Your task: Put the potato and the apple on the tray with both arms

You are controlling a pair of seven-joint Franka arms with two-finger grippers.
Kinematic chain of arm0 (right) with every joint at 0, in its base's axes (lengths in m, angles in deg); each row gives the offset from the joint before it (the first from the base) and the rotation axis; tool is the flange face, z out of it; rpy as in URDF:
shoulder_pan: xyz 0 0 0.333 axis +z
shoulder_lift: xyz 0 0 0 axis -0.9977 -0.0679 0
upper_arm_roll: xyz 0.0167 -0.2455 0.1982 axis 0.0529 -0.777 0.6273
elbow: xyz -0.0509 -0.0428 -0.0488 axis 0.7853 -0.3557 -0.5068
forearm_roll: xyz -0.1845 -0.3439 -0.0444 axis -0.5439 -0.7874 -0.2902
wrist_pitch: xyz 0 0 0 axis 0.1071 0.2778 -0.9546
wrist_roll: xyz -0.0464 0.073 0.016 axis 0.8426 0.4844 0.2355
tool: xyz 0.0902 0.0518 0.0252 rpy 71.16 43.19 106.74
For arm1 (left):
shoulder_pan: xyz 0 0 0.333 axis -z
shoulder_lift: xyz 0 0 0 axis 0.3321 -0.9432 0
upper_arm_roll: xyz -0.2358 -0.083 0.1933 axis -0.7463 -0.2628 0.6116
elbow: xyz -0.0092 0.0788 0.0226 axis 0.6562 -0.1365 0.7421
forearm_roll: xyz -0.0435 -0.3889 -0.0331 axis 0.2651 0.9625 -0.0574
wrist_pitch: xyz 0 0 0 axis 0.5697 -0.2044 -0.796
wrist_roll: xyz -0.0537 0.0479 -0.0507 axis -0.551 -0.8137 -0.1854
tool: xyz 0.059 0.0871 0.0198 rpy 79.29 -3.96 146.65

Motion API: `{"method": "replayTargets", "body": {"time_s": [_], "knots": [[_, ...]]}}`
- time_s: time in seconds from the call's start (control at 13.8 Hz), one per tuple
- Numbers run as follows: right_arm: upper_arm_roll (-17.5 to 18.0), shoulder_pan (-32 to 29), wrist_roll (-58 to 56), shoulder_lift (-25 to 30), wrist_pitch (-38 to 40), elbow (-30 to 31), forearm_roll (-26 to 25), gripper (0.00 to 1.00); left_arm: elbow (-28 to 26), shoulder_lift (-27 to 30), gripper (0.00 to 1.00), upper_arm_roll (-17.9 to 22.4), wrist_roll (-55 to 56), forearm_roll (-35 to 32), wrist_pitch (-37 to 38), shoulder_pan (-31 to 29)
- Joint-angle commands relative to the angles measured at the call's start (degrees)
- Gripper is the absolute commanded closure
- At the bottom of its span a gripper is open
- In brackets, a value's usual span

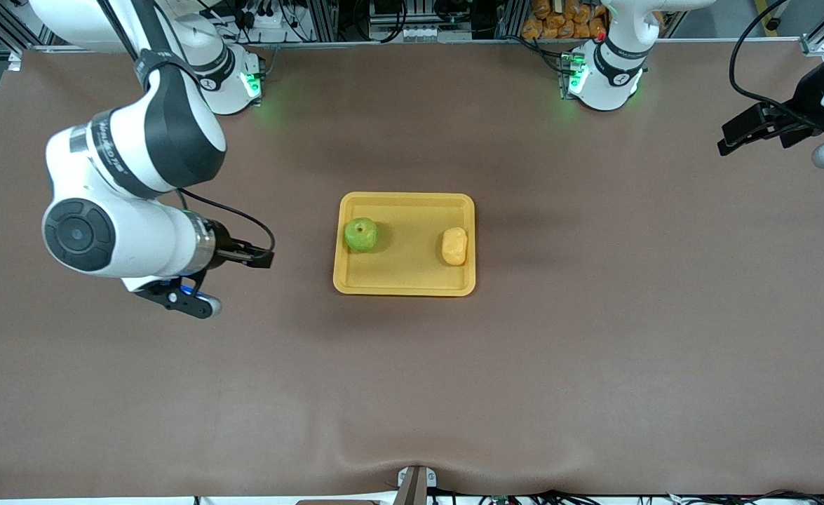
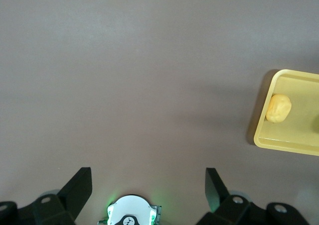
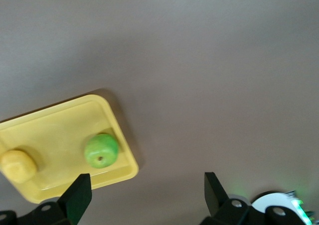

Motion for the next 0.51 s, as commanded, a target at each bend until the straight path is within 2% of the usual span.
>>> {"method": "replayTargets", "body": {"time_s": [0.0, 0.22, 0.44], "knots": [[0.75, -1.92, -5.78, 3.32, 1.14, 0.26, -5.19, 0.00, -0.84, 0.86, 0.00, -0.17, -0.21, 0.22, 0.22, -0.04], [0.84, -6.56, -13.69, 6.47, 1.92, 0.26, -6.00, 0.00, -0.84, 0.86, 0.00, -0.25, -0.04, 0.22, 0.22, 0.04], [0.67, -10.88, -23.45, 9.12, 6.23, 0.34, -6.26, 0.00, -0.84, 0.94, 0.00, -0.25, -0.21, 0.22, 0.30, 0.04]]}}
